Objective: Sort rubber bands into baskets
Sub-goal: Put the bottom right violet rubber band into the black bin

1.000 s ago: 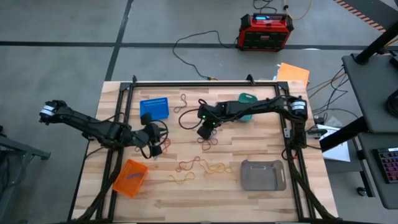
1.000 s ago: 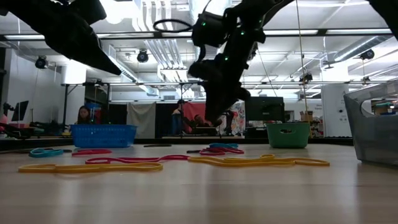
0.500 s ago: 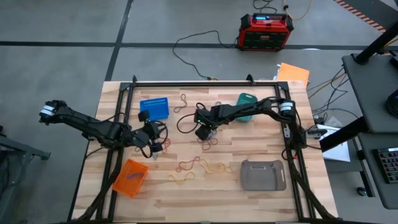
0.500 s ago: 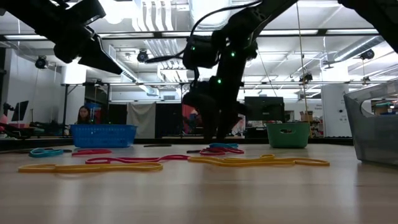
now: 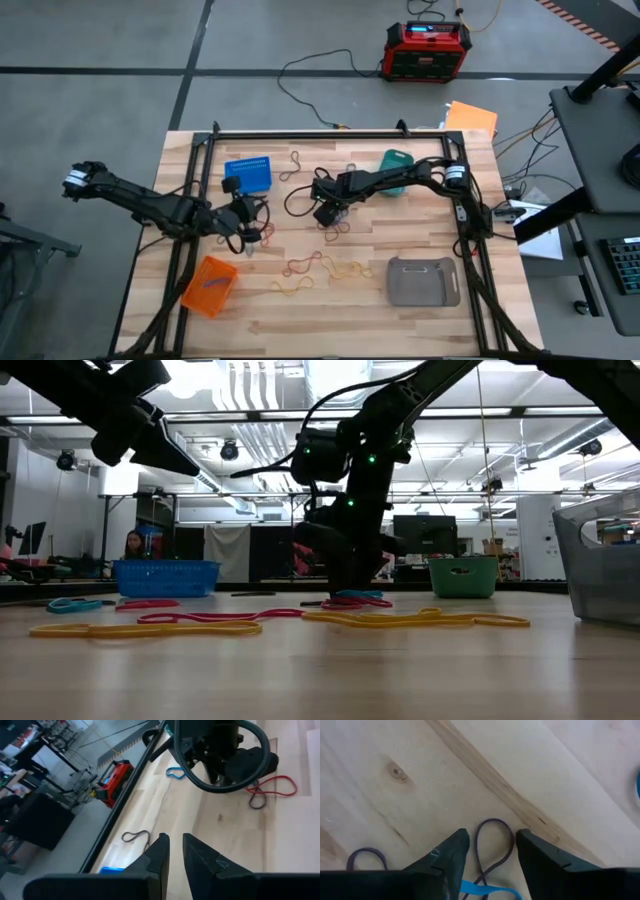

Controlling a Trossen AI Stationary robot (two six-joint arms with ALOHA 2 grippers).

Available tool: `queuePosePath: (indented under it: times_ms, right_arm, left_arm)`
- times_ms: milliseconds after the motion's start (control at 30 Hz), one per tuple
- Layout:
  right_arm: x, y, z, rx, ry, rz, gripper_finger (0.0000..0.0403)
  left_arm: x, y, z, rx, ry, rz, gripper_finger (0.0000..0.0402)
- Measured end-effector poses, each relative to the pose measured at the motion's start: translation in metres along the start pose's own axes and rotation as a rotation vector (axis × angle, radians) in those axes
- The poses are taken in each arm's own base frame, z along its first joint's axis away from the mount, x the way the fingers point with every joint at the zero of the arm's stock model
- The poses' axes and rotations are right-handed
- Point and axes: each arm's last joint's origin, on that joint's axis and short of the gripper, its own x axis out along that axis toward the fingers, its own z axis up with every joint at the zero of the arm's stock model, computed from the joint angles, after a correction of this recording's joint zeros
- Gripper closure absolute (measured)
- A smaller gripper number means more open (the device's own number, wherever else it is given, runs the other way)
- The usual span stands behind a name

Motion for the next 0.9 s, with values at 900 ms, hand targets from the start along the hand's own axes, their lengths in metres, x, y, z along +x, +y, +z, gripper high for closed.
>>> queuePosePath:
  times_ms: [900]
  right_arm:
    - [-0.110,0.014,-0.002,-0.256,-0.264,0.093,0.0391]
  left_arm:
    - [0.001,0.001,0.003,-0.112,-0.022,0.010,0.0364]
